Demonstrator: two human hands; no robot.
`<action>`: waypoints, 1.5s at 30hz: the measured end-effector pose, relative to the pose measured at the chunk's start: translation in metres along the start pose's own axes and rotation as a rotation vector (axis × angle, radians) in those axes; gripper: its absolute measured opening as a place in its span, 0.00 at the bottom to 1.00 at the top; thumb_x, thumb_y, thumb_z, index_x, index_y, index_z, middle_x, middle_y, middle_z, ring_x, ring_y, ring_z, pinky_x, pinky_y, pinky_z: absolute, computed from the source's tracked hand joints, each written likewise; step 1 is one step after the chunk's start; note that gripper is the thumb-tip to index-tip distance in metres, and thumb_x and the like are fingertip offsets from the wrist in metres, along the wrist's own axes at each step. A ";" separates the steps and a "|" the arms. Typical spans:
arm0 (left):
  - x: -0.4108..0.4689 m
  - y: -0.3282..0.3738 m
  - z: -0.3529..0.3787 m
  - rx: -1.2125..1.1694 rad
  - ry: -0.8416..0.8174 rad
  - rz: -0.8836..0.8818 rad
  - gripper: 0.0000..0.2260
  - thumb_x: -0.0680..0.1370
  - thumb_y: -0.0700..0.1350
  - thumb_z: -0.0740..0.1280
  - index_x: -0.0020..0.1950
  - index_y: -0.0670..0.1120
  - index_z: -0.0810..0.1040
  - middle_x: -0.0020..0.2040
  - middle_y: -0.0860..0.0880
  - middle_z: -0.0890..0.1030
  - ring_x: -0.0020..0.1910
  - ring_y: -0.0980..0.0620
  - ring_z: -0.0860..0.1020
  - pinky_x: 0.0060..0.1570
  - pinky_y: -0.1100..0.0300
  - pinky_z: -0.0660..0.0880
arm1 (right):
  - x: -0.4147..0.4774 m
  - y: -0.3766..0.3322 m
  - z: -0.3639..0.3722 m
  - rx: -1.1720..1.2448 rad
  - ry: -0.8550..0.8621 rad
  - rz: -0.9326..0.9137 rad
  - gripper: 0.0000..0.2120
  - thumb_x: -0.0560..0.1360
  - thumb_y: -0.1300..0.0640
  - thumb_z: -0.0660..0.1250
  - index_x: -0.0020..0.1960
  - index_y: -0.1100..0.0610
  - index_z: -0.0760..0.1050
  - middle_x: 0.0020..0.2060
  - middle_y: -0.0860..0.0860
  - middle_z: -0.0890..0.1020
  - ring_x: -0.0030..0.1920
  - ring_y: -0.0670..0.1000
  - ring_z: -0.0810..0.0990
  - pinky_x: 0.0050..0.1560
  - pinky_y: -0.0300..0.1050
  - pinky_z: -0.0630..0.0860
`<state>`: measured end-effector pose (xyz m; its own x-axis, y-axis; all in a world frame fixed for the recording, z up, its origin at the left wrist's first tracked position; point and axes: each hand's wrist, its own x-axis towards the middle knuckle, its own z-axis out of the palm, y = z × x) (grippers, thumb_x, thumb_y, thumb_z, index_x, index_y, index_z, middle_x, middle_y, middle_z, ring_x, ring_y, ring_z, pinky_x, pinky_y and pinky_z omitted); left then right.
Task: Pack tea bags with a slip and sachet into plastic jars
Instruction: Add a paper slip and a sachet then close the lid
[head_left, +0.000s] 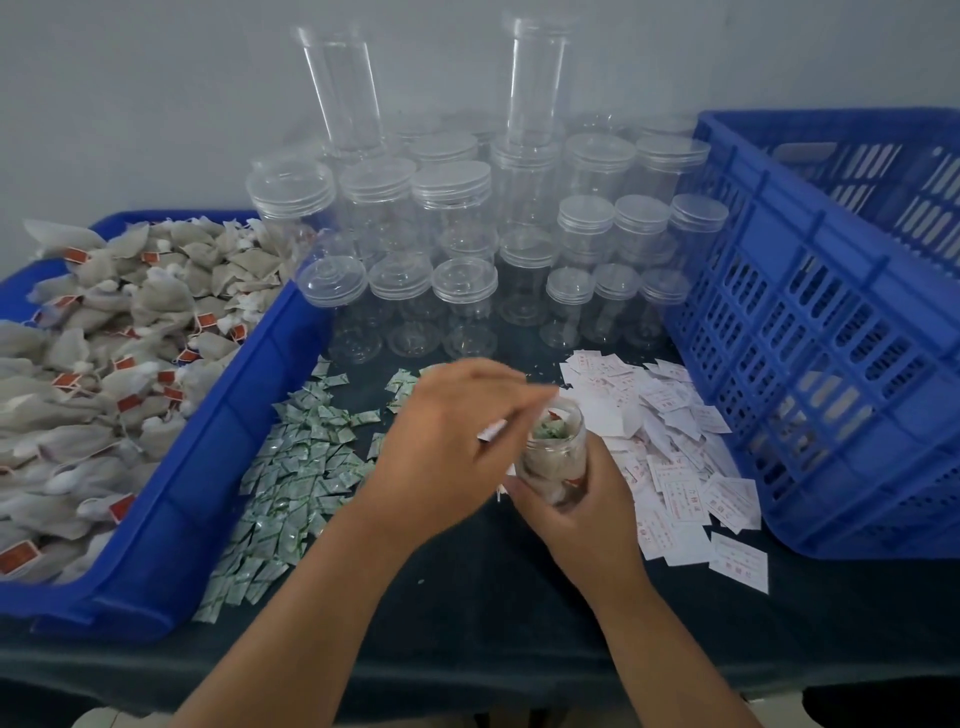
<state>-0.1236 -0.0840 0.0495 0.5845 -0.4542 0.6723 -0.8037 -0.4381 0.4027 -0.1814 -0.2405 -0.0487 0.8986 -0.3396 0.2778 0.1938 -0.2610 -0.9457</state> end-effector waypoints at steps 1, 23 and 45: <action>-0.004 0.000 0.002 0.056 -0.111 0.028 0.11 0.83 0.50 0.68 0.62 0.51 0.86 0.55 0.59 0.86 0.63 0.57 0.79 0.67 0.56 0.72 | 0.000 0.000 0.000 -0.001 -0.009 -0.016 0.23 0.71 0.43 0.81 0.63 0.44 0.78 0.54 0.45 0.86 0.54 0.51 0.87 0.53 0.55 0.85; -0.033 0.005 -0.010 -0.251 0.049 -0.658 0.02 0.78 0.52 0.75 0.49 0.61 0.85 0.44 0.64 0.86 0.43 0.63 0.84 0.43 0.71 0.77 | -0.001 0.002 0.000 -0.050 -0.013 0.010 0.27 0.68 0.38 0.81 0.62 0.44 0.78 0.56 0.43 0.86 0.57 0.49 0.85 0.55 0.57 0.84; -0.016 0.020 -0.016 -0.117 -0.132 -0.557 0.11 0.82 0.51 0.71 0.63 0.61 0.82 0.52 0.65 0.85 0.57 0.67 0.80 0.57 0.68 0.75 | -0.003 0.002 0.003 -0.170 -0.052 -0.020 0.28 0.67 0.36 0.81 0.62 0.41 0.76 0.54 0.38 0.84 0.53 0.46 0.84 0.50 0.51 0.84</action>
<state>-0.1502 -0.0731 0.0569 0.9254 -0.2759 0.2599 -0.3740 -0.5532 0.7443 -0.1821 -0.2375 -0.0522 0.9151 -0.2871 0.2831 0.1462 -0.4180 -0.8966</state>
